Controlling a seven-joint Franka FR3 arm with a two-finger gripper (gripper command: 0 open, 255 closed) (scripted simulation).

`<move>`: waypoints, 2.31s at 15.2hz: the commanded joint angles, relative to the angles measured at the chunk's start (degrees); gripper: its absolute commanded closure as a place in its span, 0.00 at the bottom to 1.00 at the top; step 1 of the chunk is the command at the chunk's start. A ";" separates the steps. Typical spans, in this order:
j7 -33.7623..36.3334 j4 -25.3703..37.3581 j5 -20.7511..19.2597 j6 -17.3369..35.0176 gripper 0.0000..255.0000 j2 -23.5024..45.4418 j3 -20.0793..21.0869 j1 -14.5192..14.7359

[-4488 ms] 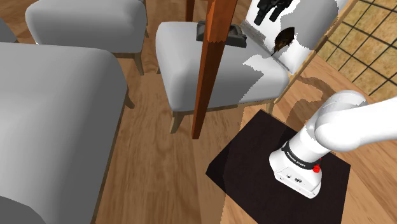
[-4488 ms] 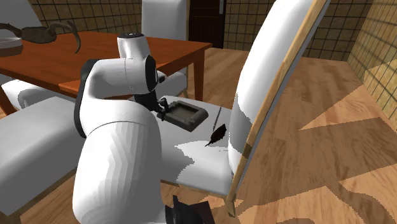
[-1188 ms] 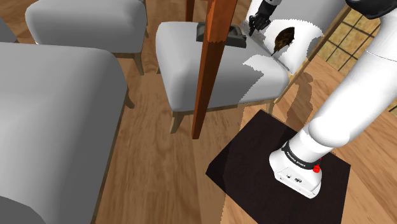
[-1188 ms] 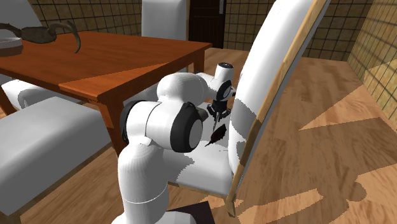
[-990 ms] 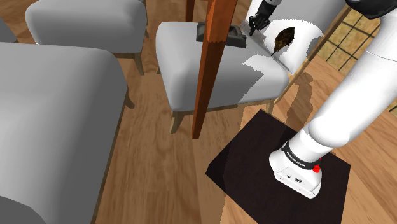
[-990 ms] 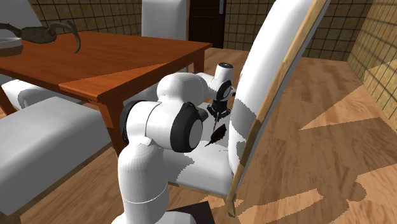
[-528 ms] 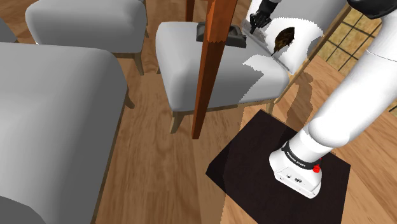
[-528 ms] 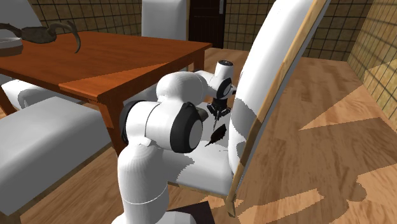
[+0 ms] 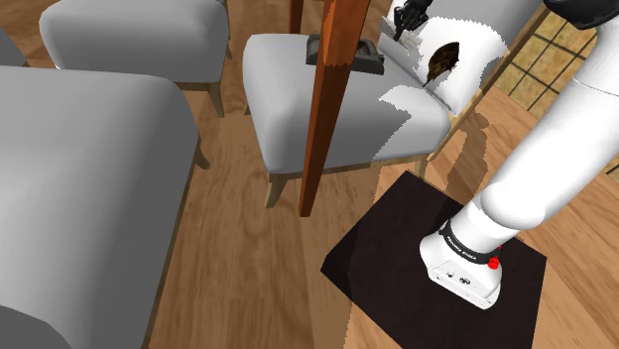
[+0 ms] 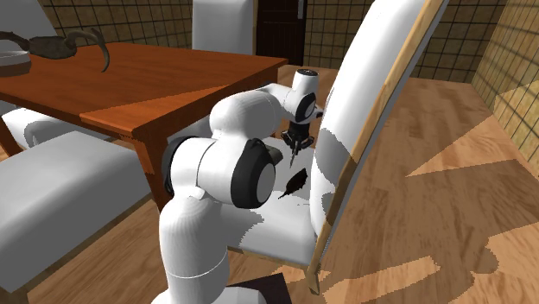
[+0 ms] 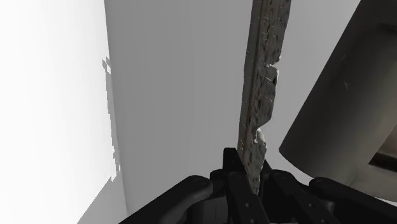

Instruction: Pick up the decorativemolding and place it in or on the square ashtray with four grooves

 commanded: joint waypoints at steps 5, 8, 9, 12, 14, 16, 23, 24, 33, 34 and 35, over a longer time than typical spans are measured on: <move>0.60 4.56 -0.29 -4.62 1.00 -0.08 -0.15 -0.18; 0.82 7.18 -0.25 -7.00 1.00 0.19 -0.23 -0.34; 0.88 8.10 -0.22 -7.81 1.00 0.31 -0.26 -0.41; 1.04 10.93 -0.05 -10.24 1.00 0.77 -0.36 -0.64; 4.00 9.12 -1.36 -9.36 1.00 -0.76 0.76 1.29; 6.96 7.64 -2.52 -8.62 1.00 -2.02 1.96 3.07; 17.00 4.97 -5.52 -6.96 1.00 -4.26 6.32 8.56; 18.39 4.90 -5.83 -6.82 1.00 -4.32 6.94 9.28; 23.63 0.86 -6.97 -2.53 1.00 -4.45 9.45 12.13; 23.60 0.02 -6.98 -1.74 1.00 -4.50 9.46 12.14; 23.57 -0.79 -6.97 -0.96 1.00 -4.55 9.47 12.15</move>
